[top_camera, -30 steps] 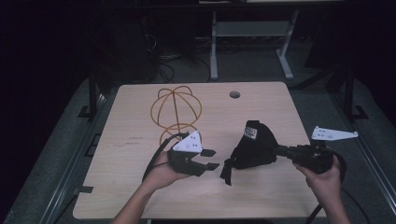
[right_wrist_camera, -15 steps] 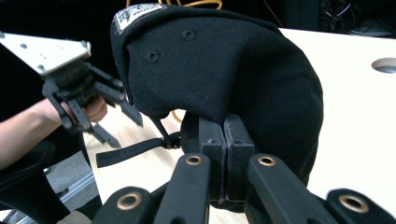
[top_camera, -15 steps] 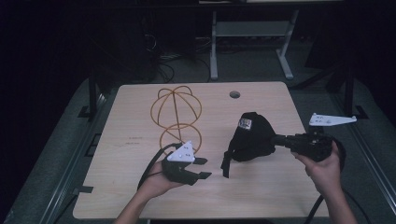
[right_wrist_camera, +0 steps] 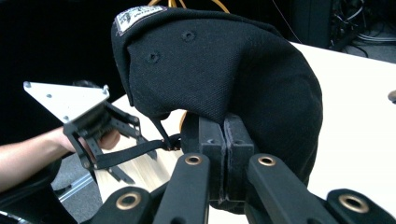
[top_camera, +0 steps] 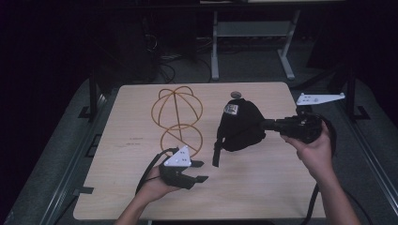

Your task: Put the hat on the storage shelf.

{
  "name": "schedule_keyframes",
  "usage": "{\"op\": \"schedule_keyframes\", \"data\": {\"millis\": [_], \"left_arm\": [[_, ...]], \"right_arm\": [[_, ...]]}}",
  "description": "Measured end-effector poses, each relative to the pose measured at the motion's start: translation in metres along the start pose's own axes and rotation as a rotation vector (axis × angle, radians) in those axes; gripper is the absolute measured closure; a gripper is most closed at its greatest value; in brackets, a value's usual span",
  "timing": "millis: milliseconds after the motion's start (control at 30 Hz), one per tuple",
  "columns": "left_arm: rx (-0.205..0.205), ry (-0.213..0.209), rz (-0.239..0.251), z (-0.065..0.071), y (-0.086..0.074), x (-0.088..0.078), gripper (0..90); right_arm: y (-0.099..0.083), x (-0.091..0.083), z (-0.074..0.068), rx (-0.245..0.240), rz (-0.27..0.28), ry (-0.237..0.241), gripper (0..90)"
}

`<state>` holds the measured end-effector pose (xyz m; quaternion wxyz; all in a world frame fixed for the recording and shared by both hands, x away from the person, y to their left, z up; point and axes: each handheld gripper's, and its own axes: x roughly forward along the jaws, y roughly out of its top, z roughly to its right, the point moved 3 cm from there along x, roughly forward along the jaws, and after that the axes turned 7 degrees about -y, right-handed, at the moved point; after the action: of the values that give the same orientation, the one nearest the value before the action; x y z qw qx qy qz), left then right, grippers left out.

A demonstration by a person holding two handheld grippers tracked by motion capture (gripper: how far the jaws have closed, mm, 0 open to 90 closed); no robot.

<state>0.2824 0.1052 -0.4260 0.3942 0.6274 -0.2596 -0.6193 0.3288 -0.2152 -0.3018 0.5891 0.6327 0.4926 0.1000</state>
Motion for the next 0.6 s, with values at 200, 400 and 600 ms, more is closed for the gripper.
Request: {"op": "schedule_keyframes", "data": {"millis": [200,400,600], "left_arm": [[-0.004,0.003,-0.007,-0.001,-0.003,0.0,46.9],[-0.005,-0.002,-0.013,0.0,-0.004,0.001,46.6],[-0.011,-0.008,-0.01,-0.001,-0.005,0.001,46.6]], "right_arm": [[0.019,0.012,-0.006,-0.008,-0.006,0.017,88.5],[0.036,0.02,-0.011,-0.014,0.005,0.032,88.5],[0.056,0.026,-0.02,-0.035,0.005,0.047,88.4]]}}
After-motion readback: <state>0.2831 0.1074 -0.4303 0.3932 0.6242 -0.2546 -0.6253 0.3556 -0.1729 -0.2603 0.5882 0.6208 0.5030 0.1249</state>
